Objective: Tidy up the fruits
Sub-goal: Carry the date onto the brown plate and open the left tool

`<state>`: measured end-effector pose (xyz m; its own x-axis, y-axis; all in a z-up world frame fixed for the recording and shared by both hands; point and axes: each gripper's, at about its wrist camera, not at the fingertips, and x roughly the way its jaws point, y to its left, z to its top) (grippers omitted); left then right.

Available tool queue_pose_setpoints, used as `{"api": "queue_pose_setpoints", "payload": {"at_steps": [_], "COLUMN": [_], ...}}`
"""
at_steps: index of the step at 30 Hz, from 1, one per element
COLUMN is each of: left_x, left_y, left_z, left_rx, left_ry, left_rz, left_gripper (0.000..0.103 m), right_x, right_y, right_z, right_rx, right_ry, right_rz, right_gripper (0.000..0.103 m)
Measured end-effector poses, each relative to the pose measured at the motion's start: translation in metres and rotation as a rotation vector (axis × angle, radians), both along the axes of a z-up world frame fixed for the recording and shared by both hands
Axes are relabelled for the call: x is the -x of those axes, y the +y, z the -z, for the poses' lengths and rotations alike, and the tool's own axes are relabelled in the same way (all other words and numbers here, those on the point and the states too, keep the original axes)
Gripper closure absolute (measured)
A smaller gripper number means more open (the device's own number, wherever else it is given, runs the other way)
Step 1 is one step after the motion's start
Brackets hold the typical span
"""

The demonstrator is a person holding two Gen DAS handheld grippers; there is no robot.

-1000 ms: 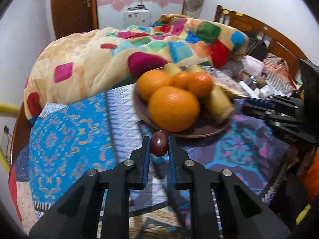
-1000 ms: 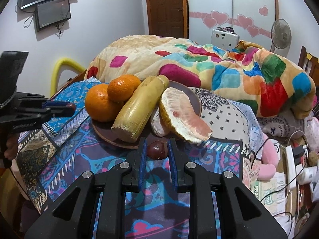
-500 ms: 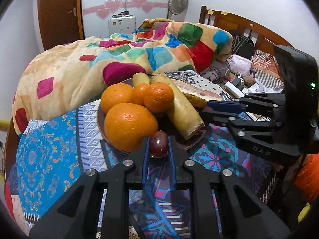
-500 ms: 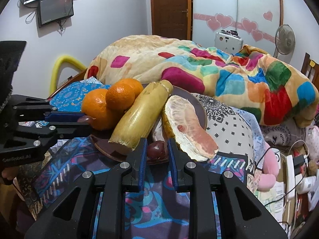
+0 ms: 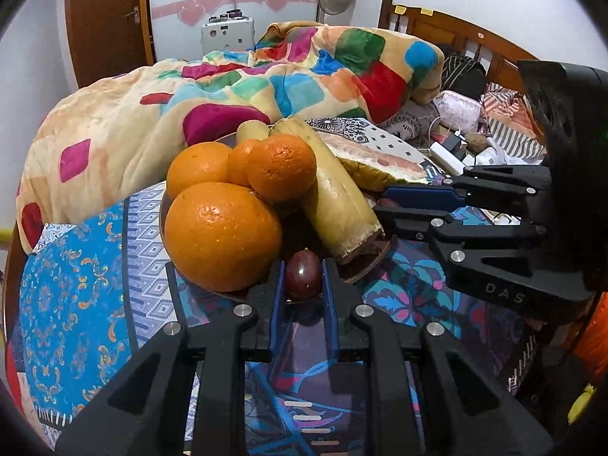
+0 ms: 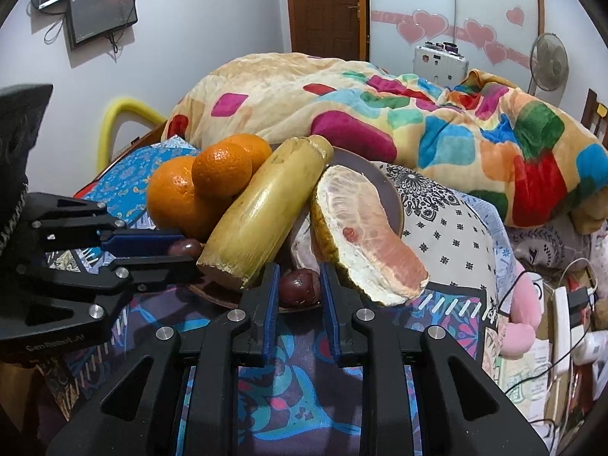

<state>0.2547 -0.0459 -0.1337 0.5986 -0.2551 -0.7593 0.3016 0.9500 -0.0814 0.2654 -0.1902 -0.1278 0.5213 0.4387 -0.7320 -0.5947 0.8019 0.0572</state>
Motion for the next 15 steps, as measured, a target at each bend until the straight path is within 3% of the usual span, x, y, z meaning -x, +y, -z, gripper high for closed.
{"api": "queue_pose_setpoints", "payload": {"at_steps": [7,10,15], "left_x": [0.010,0.017,0.040], "left_y": [-0.001,0.001,0.009], "left_z": [-0.004,-0.009,-0.032], "left_rx": [-0.015,-0.007,0.022], "left_ry": [-0.017,-0.030,-0.086], "left_rz": [0.004,-0.009,-0.047], "left_gripper": [0.067,0.066,0.066], "right_x": [0.005,0.010,0.028], "right_y": [-0.001,-0.006,-0.016], "right_z": [-0.002,-0.005,-0.027], "right_rx": [0.010,0.004,-0.036], "right_ry": [-0.011,-0.011,-0.044], "right_rz": [0.006,0.014,0.034], "right_gripper": [0.077,0.072,0.072]}}
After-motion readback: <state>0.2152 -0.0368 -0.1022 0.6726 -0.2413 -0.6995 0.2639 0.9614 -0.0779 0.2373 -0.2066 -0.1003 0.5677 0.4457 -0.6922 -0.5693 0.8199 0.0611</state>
